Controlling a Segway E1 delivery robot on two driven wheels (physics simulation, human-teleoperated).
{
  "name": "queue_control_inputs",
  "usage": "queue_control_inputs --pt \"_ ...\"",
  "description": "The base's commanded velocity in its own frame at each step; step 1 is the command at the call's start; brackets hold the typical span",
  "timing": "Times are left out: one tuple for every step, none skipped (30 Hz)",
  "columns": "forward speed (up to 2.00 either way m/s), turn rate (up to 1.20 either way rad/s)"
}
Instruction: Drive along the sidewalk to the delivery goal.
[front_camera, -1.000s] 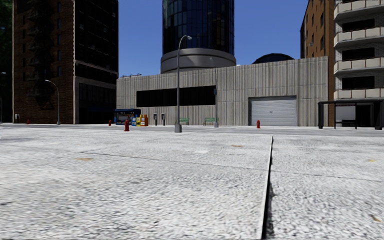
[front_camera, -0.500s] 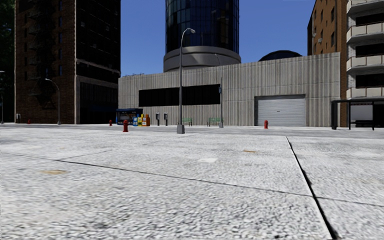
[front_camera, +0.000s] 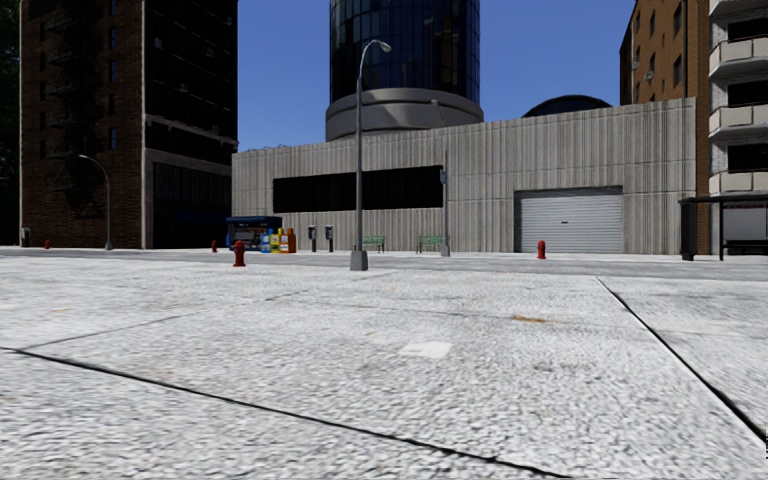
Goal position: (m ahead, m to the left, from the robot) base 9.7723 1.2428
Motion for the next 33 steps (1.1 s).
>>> queue_control_inputs --pt "2.00 0.00" --pt "2.00 0.00" --pt "2.00 0.00" --pt "2.00 0.00" --pt "2.00 0.00" --pt "2.00 0.00" --pt "2.00 0.00" --pt "2.00 0.00" --pt "2.00 0.00" --pt "2.00 0.00" --pt "2.00 0.00" --pt "2.00 0.00" --pt "2.00 0.00" --pt "2.00 0.00" --pt "2.00 0.00" --pt "2.00 0.00" --pt "2.00 0.00" --pt "2.00 0.00" --pt "2.00 0.00" --pt "2.00 0.00" --pt "2.00 0.00" --pt "2.00 0.00" --pt "2.00 0.00" --pt "2.00 0.00" --pt "2.00 0.00" --pt "2.00 0.00" --pt "2.00 0.00" --pt "2.00 0.00" --pt "2.00 0.00" --pt "2.00 0.00" --pt "2.00 0.00" --pt "2.00 0.00" --pt "2.00 0.00"
